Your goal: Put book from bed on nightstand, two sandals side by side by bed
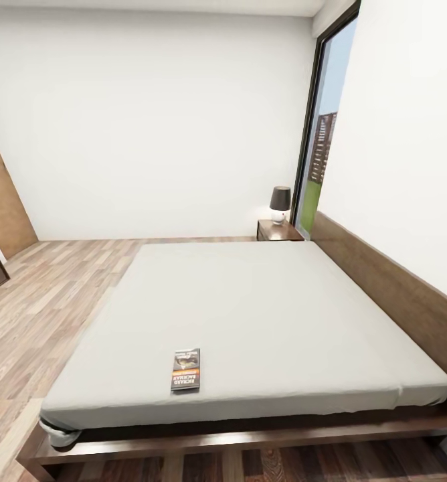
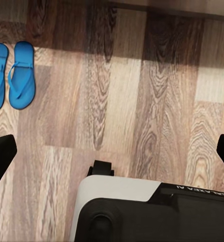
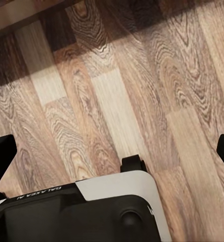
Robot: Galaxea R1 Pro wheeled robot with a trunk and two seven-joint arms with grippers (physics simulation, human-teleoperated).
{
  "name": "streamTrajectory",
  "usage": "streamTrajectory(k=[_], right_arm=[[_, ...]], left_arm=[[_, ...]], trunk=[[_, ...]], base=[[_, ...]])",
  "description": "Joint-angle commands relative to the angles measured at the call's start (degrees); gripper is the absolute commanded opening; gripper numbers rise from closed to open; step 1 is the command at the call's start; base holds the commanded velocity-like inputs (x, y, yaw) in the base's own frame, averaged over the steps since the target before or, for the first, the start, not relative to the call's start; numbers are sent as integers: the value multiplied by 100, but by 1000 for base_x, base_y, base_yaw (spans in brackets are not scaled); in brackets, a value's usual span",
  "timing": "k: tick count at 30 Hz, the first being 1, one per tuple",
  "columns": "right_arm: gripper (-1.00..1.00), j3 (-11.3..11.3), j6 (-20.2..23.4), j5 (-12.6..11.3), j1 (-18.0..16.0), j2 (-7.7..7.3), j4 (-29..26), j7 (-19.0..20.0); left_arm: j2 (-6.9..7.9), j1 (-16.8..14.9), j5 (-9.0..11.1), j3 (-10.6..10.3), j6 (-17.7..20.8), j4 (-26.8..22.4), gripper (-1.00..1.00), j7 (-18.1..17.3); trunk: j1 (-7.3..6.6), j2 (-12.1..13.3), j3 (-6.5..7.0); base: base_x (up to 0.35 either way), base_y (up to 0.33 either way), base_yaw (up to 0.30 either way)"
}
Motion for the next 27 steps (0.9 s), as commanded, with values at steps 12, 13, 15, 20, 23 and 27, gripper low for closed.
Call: streamTrajectory(k=[12, 13, 15, 20, 23, 27], right_arm=[[100, -44, -10, -17, -5, -1, 7, 31], [100, -44, -10, -17, -5, -1, 7, 31], [100, -44, -9, -17, -5, -1, 7, 31], [100, -44, -10, -17, -5, -1, 7, 31], [100, -44, -10, -17, -5, -1, 7, 31], [100, -44, -10, -17, -6, -1, 7, 31]], left_arm=[[1, -6, -60, 48, -25, 8, 100, 6], [1, -6, -60, 48, -26, 8, 100, 6], [1, -6, -60, 48, -26, 8, 100, 6], [1, -6, -60, 48, -24, 8, 100, 6], [1, -6, -60, 48, -26, 8, 100, 6], [1, -6, -60, 48, -26, 8, 100, 6]], trunk=[[-263, 476, 207], [-285, 516, 225], [-329, 596, 261], [-438, 797, 351], [-504, 917, 405], [-592, 1077, 476]], base=[[0, 0, 0], [0, 0, 0], [0, 0, 0], [0, 0, 0], [0, 0, 0], [0, 0, 0]])
